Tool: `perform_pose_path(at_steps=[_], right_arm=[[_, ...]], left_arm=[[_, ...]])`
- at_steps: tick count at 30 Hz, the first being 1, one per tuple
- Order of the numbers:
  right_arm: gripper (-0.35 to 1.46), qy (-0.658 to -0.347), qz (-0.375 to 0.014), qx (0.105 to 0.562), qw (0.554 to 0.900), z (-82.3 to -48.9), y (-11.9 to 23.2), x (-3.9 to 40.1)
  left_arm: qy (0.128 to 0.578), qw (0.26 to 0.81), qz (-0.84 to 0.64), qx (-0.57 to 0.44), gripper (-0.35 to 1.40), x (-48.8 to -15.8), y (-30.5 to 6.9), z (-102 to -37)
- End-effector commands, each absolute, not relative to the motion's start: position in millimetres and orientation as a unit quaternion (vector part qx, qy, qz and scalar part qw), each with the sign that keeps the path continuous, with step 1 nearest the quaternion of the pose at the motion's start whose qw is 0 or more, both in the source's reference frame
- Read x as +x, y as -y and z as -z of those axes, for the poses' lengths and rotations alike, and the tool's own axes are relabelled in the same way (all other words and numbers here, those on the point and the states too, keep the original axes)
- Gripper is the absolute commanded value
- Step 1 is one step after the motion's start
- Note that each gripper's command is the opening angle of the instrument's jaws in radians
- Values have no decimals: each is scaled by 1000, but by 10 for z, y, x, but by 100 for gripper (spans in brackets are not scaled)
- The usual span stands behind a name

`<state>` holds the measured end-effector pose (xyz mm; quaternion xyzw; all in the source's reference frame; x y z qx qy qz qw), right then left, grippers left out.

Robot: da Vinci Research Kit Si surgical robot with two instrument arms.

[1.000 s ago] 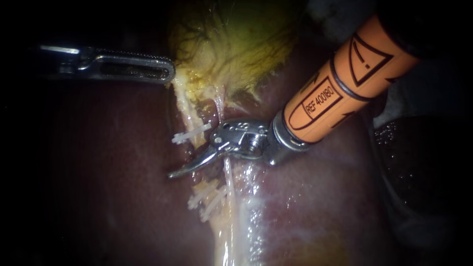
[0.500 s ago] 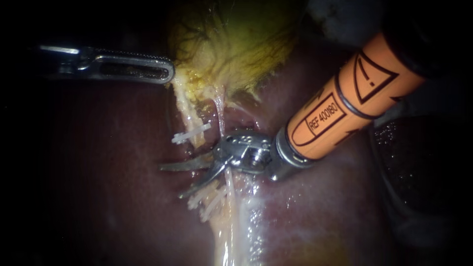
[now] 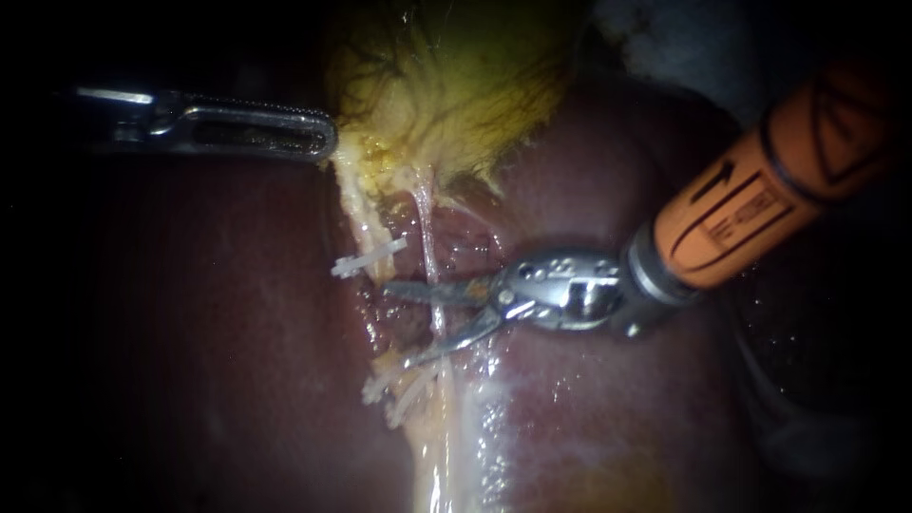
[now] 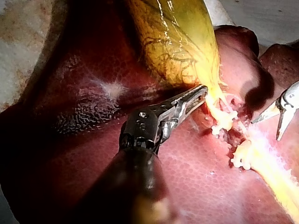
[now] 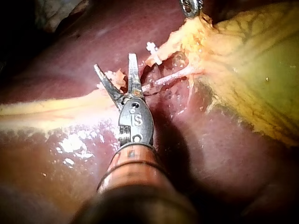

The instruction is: Go back from the cut left tube

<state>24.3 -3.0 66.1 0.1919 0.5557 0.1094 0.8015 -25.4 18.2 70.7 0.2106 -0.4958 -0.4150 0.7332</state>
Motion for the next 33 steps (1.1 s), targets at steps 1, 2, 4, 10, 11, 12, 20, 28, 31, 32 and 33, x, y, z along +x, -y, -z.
perform_pose_path(at_steps=[1, 2, 4, 10, 11, 12, 20, 28, 31, 32, 33], right_arm=[[145, -533, -92, 179, 822, -655, 29, 236], [145, -520, -86, 171, 832, -651, 28, 231], [145, -496, -86, 160, 849, -640, 25, 222], [145, -473, -99, 127, 866, -609, 25, 190], [145, -469, -104, 125, 868, -605, 26, 186], [145, -464, -108, 121, 871, -601, 27, 182], [145, -407, -135, 105, 897, -582, 24, 161], [145, -391, -155, 88, 903, -577, 17, 155], [145, -389, -157, 87, 904, -576, 16, 152], [145, -388, -158, 87, 904, -576, 16, 151], [145, -388, -156, 85, 904, -575, 16, 149]], left_arm=[[496, 733, 415, 210, -35, -254, -182, -707], [496, 733, 415, 211, -35, -253, -182, -707], [496, 733, 415, 211, -35, -253, -182, -707], [496, 733, 415, 210, -35, -253, -181, -707], [496, 733, 415, 210, -35, -253, -181, -707], [496, 733, 415, 210, -35, -253, -181, -708], [497, 733, 414, 211, -35, -254, -180, -709], [497, 733, 414, 209, -35, -257, -178, -713], [497, 734, 414, 208, -35, -259, -176, -716], [497, 734, 414, 208, -35, -260, -175, -717], [497, 733, 416, 208, -35, -262, -174, -719]])
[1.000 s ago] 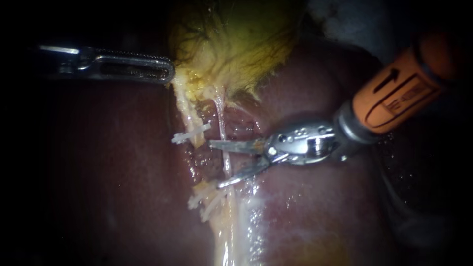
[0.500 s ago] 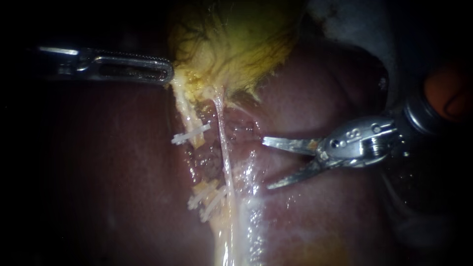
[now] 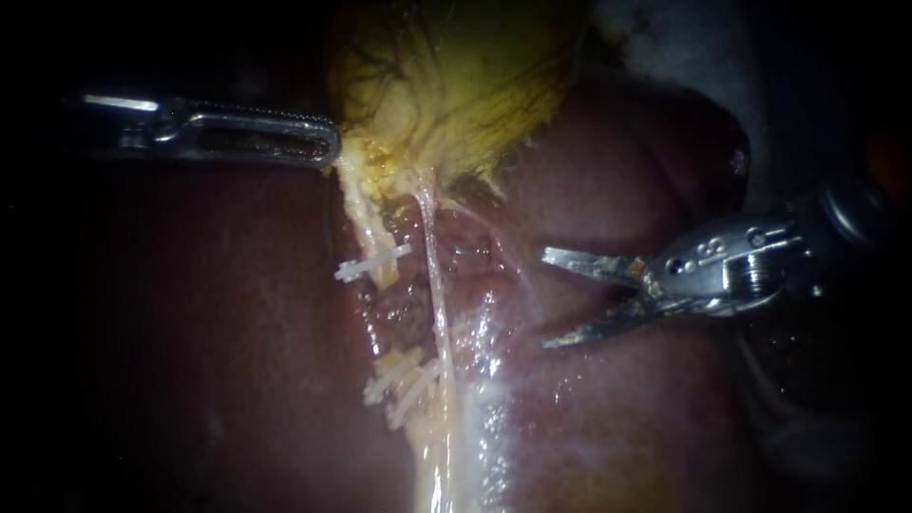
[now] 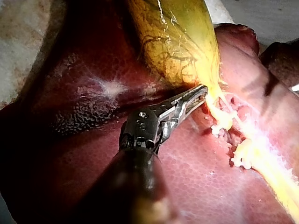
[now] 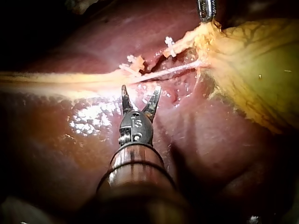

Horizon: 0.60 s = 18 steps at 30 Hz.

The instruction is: Go back from the cut left tube

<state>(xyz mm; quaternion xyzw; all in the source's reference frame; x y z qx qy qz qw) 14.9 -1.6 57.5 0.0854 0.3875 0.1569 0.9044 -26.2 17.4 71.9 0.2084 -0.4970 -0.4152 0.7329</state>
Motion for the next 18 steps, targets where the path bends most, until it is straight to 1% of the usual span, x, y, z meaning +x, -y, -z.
perform_pose_path(at_steps=[1, 9, 18], right_arm=[[145, -388, -156, 86, 904, -575, 16, 148], [145, -388, -155, 87, 904, -574, 16, 140], [145, -388, -153, 88, 905, -574, 16, 135]], left_arm=[[497, 733, 416, 207, -35, -264, -172, -721], [498, 731, 419, 205, -35, -282, -161, -751], [496, 731, 420, 209, -35, -289, -161, -766]])
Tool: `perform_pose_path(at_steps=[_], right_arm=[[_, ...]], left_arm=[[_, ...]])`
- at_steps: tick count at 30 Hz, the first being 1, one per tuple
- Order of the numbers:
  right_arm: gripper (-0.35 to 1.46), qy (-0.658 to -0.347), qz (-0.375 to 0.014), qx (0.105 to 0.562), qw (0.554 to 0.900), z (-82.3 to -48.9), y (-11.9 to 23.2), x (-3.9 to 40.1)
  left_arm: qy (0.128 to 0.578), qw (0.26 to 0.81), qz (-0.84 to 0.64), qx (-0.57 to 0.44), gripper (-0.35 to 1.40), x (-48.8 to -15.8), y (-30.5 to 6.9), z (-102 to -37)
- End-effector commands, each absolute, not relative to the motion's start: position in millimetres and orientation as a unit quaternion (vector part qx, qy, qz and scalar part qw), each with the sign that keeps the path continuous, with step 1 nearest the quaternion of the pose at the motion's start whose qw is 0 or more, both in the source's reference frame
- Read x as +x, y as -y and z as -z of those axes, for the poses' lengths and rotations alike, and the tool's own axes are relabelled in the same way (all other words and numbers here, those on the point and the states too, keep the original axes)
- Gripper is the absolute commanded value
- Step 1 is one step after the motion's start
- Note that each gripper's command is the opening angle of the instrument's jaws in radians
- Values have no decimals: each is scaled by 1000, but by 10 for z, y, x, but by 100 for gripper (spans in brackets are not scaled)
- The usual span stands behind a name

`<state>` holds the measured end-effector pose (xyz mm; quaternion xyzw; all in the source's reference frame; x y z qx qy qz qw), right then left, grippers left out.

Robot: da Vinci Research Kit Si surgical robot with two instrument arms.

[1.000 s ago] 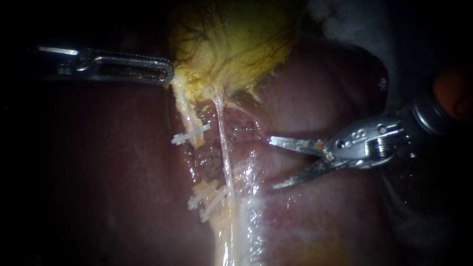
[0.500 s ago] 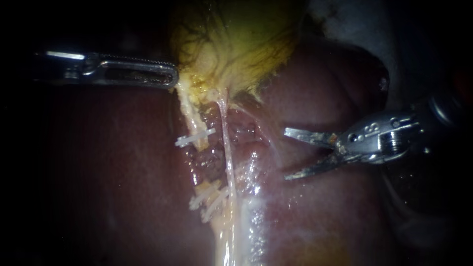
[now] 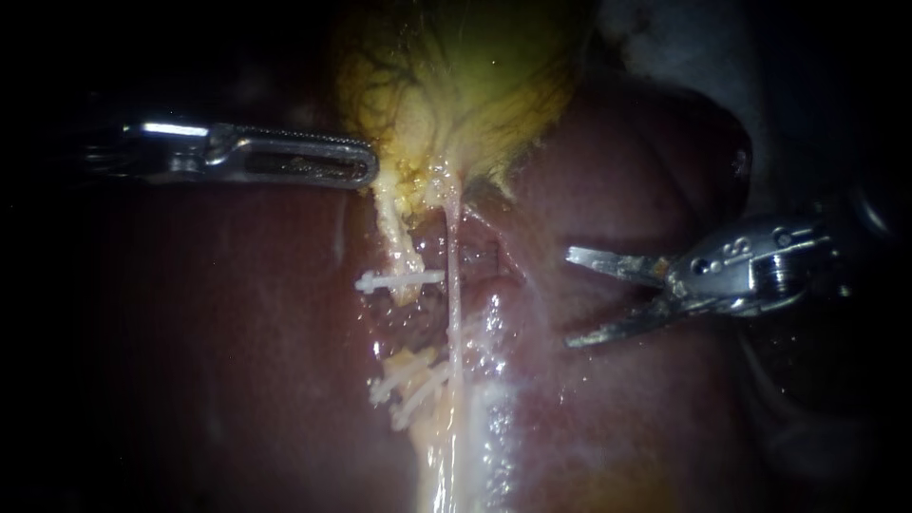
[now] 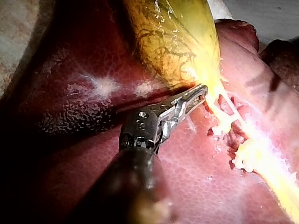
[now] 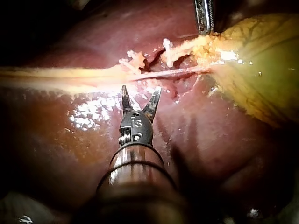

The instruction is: Go back from the cut left tube

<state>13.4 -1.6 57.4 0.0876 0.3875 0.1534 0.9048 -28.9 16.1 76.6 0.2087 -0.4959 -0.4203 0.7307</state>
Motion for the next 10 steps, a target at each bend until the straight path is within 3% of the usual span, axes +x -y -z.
perform_pose_path(at_steps=[1, 10], right_arm=[[145, -388, -153, 88, 905, -574, 16, 134], [145, -393, -144, 96, 903, -574, 16, 138]], left_arm=[[496, 731, 420, 209, -35, -289, -161, -766], [496, 731, 420, 210, -35, -289, -161, -765]])
